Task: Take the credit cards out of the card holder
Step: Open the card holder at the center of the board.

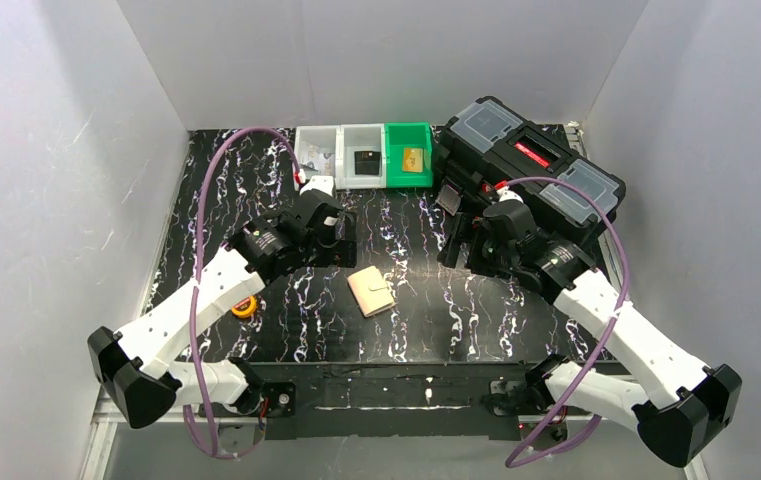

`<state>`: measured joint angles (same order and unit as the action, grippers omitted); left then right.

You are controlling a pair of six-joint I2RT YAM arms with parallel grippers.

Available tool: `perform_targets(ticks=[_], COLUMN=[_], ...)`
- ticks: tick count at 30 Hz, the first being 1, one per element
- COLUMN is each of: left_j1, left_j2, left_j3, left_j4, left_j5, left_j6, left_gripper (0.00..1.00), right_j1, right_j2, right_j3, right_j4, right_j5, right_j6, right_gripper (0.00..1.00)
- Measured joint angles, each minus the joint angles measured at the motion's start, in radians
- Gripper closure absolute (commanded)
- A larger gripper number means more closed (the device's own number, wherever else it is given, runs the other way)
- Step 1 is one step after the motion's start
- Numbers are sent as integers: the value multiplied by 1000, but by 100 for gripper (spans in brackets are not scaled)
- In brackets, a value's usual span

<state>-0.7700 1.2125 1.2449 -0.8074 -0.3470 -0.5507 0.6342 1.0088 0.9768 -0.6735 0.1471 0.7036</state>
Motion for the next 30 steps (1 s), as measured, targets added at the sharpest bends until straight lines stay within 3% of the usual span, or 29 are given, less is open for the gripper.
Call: perform_targets(ticks=[30], left_j1=[0], left_j2=[61], left_j3=[62], left_j4=[-69], left_j5=[-51], left_j6=[-11], left_gripper=[0], right_j1=[3], right_j2=[32], right_j3=[3], right_j4=[23], right_j5=[-69], right_j6=[-17], right_gripper=[0])
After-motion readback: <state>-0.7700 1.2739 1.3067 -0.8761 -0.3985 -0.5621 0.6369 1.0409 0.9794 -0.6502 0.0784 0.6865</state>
